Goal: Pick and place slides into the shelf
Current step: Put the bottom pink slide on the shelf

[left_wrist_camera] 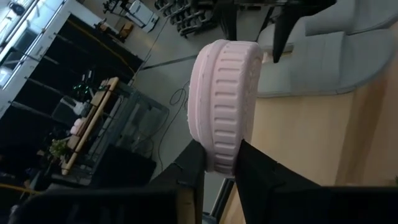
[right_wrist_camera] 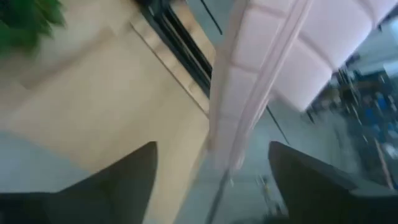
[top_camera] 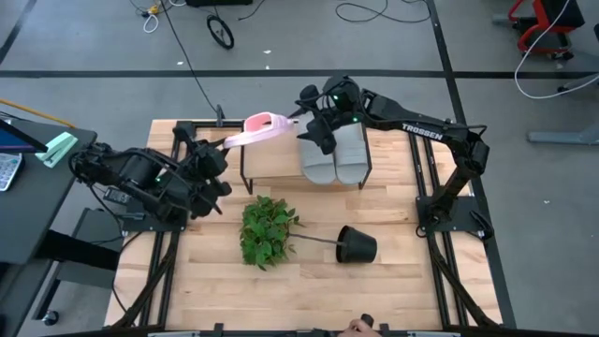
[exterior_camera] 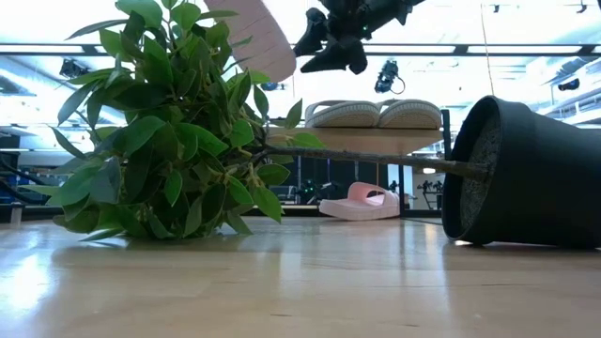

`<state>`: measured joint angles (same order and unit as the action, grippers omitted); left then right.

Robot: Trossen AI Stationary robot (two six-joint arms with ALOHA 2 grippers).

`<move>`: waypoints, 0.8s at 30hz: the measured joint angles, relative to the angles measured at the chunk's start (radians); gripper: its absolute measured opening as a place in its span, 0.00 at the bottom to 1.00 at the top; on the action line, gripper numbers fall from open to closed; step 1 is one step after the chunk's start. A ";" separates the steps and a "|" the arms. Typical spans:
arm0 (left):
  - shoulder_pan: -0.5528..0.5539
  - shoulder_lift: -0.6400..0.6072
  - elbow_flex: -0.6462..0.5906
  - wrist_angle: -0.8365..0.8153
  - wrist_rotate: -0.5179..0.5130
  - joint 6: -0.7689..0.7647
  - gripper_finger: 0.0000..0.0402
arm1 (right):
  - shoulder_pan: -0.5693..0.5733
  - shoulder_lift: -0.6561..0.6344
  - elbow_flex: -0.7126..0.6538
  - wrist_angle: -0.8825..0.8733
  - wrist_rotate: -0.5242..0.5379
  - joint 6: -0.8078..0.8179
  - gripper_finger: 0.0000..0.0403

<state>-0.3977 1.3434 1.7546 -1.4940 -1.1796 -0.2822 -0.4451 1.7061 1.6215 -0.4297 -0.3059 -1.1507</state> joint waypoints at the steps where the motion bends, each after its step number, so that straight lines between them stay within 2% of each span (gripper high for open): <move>1: 0.007 0.000 0.000 0.000 -0.001 0.002 0.17 | 0.002 0.000 0.000 0.000 0.033 0.002 0.78; 4: 0.040 0.006 0.000 0.000 -0.003 0.005 0.17 | 0.008 -0.008 0.000 -0.001 0.106 0.006 0.86; 8: 0.106 0.047 0.000 0.003 -0.003 0.039 0.17 | 0.019 -0.043 0.000 -0.007 0.136 0.055 0.90; 13: 0.191 0.124 0.000 0.009 -0.003 0.080 0.16 | 0.036 -0.118 0.000 -0.027 0.136 0.141 0.89; 17: 0.247 0.196 0.000 0.009 -0.002 0.052 0.16 | 0.043 -0.192 0.000 -0.083 0.136 0.215 0.87; 24: 0.297 0.320 0.000 -0.012 -0.023 0.031 0.15 | 0.042 -0.309 0.000 -0.175 0.136 0.314 0.85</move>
<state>-0.1012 1.6635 1.7542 -1.5062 -1.2022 -0.2513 -0.4026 1.3969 1.6215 -0.6043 -0.1696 -0.8367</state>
